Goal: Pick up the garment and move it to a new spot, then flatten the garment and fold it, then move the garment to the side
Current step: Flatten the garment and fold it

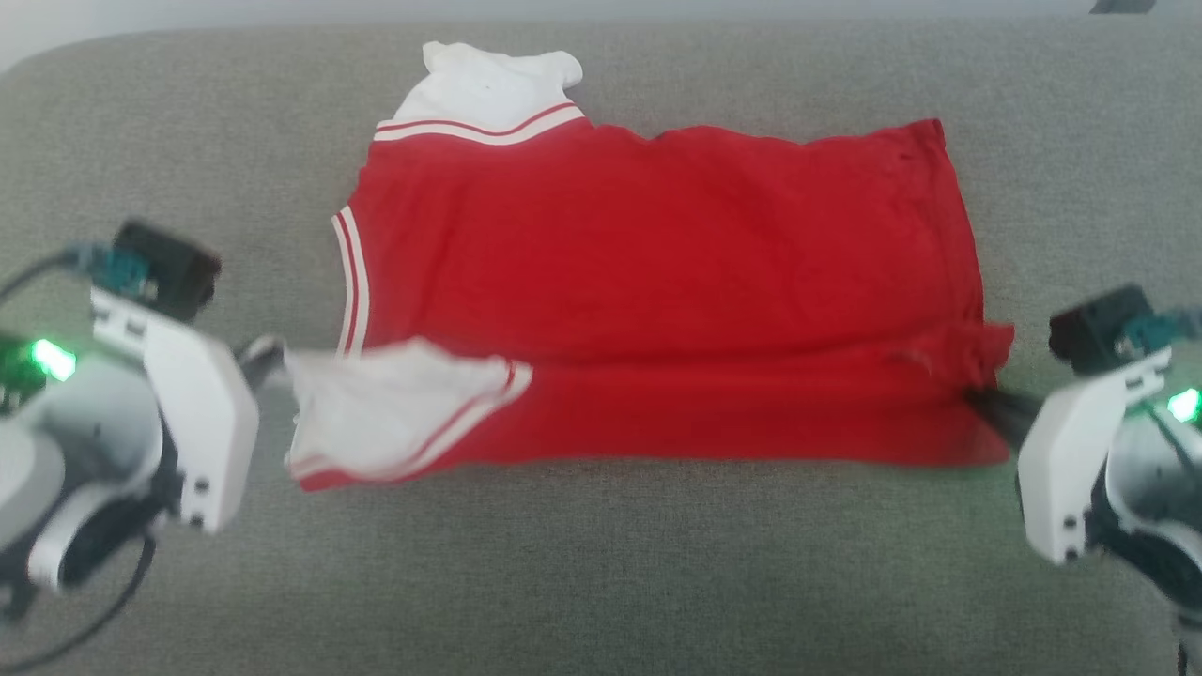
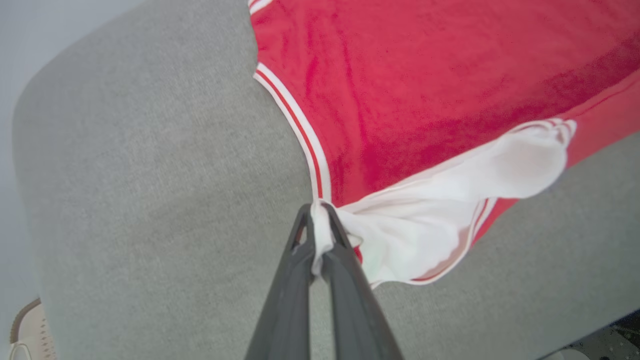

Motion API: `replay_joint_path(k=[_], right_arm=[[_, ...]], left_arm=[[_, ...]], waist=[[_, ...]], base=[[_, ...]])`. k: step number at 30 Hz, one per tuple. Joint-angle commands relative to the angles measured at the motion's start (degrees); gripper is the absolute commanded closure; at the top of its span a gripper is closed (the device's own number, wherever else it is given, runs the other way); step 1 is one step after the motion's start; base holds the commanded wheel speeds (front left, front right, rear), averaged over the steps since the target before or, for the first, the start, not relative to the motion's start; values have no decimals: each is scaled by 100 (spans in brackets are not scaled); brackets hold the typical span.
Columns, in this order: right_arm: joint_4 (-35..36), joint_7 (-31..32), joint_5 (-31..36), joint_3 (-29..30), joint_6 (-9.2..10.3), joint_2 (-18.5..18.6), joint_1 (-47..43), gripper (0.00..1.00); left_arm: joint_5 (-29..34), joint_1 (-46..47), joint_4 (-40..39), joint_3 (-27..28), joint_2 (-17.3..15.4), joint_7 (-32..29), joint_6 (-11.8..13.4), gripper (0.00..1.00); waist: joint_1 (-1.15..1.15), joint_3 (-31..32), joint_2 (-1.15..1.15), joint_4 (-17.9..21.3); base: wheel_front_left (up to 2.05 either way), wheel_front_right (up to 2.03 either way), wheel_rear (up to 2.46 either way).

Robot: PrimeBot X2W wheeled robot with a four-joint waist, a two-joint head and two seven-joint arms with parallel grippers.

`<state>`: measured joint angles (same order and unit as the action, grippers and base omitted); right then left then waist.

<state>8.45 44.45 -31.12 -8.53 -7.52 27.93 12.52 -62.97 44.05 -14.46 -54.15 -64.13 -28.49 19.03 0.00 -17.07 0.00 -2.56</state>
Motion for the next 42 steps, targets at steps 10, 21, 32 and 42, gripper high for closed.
replay_joint_path(k=[10,21,32,42], right_arm=[[-1197,-483,229,-598,6,-12,1396,100],[-2548,-886,27,-1334,6,-297,2139,100],[-3029,-1186,-169,-1617,7,-244,2535,0],[-2486,-1885,-116,-1058,6,-44,2177,0]], left_arm=[[387,1321,2217,-154,1409,-238,-1175,100],[126,1653,4374,-410,2455,-485,-1956,100],[-118,1838,5467,-329,2856,-541,-2220,0],[3,1789,4827,-310,2618,-506,-1909,0]], waist=[[0,-351,0,111],[0,-617,0,218],[0,-414,0,207],[0,-35,0,-12]], base=[[0,0,0],[0,0,0],[0,0,0],[0,0,0]])
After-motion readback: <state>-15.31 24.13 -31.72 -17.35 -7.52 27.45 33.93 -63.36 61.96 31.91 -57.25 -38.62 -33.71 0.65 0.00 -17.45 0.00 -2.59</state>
